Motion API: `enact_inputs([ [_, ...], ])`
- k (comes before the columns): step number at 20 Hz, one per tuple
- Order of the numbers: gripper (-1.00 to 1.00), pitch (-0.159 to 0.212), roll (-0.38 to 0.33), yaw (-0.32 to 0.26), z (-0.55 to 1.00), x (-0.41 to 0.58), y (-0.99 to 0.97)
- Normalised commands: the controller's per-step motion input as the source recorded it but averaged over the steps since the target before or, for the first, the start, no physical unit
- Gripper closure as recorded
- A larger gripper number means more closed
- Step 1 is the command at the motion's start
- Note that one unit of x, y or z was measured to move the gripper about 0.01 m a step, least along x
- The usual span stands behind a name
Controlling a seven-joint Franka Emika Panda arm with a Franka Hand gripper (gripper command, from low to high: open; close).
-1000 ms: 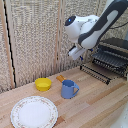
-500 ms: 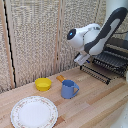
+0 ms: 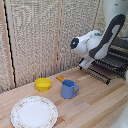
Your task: Position your gripper near the tray handle while precisely lining it up. Firmly yet gently grip the handle, ensuring a strong hold. Slide the tray into the oven in a steady manner until it's entirely inside. Relinquish the handle as it sits within the oven and extract your gripper with care.
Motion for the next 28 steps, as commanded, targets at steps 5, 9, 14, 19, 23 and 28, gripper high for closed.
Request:
enact_inputs([
  [5, -1.0, 0.01, -0.094, 0.068, -0.14, 0.005, -0.46],
  [9, -1.0, 0.0, -0.153, 0.042, -0.16, 0.055, -0.4],
  [14, -1.0, 0.001, -0.103, 0.021, -0.13, 0.077, -0.28],
  [19, 1.0, 0.015, -0.074, 0.009, -0.14, 0.075, -0.02],
  [23, 1.0, 0.01, -0.048, 0.016, -0.14, 0.057, -0.09],
  [28, 1.0, 0.011, -0.044, 0.021, -0.13, 0.053, -0.1],
])
